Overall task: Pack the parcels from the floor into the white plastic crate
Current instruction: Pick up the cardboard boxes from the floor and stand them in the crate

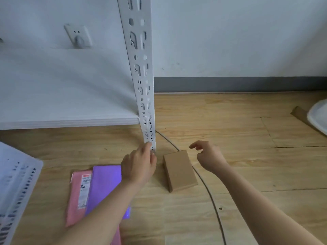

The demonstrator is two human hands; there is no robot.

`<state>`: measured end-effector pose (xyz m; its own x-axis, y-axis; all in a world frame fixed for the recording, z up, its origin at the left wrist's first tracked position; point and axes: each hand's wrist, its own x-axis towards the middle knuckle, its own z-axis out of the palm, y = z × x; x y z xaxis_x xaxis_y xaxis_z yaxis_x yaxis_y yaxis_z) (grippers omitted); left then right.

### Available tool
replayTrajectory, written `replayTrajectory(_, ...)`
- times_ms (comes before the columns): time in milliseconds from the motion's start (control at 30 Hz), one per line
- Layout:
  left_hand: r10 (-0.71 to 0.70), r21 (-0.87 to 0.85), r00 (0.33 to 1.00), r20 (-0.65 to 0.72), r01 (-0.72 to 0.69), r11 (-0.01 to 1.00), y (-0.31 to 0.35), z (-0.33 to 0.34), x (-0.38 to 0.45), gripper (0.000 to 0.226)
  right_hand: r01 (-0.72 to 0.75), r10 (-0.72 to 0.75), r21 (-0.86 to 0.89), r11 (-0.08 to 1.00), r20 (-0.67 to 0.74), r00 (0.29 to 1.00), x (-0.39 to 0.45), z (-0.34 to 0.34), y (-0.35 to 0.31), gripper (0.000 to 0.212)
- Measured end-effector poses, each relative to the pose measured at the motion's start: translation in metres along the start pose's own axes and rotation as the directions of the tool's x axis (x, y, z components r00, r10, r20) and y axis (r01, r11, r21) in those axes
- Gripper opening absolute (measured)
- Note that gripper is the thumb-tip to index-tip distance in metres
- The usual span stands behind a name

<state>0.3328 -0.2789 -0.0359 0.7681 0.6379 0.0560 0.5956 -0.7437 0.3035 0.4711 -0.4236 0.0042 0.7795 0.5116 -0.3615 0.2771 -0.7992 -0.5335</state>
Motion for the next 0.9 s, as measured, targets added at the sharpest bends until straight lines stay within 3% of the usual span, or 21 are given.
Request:
replayTrajectory(167, -0.015, 0.013, 0.995, 0.102, 0.014, 1.000, -0.014, 0.086, 0.008, 0.035, 0.001, -0.001, 0.043, 0.999, -0.004, 1.000, 0.041, 0.068, 0.045, 0.057)
replayTrajectory(267, -0.125, -0.069, 0.970, 0.207, 0.142, 0.987, -0.017, 0.122, 0.011, 0.036, -0.021, 0.019, 0.064, 0.998, 0.024, 1.000, 0.053, 0.101, 0.071, 0.059)
replayTrajectory(433, -0.177, -0.308, 0.843, 0.507, 0.370, 0.877, -0.016, 0.165, 0.003, 0.046, -0.139, 0.119, 0.056, 0.989, 0.271, 0.955, 0.050, 0.142, 0.109, 0.067)
replayTrajectory(600, -0.142, -0.413, 0.724, 0.675, 0.531, 0.740, -0.003, 0.182, 0.000, 0.062, -0.159, 0.084, 0.279, 0.947, 0.264, 0.961, 0.048, 0.158, 0.119, 0.075)
replayTrajectory(733, -0.157, -0.469, 0.705, 0.692, 0.604, 0.644, 0.004, 0.183, -0.001, 0.068, -0.157, 0.077, 0.428, 0.890, 0.198, 0.977, 0.047, 0.159, 0.114, 0.068)
replayTrajectory(900, -0.145, -0.559, 0.767, 0.624, 0.569, 0.603, 0.017, 0.135, -0.007, 0.056, -0.167, 0.124, 0.533, 0.829, 0.117, 0.985, 0.025, 0.128, 0.088, 0.056)
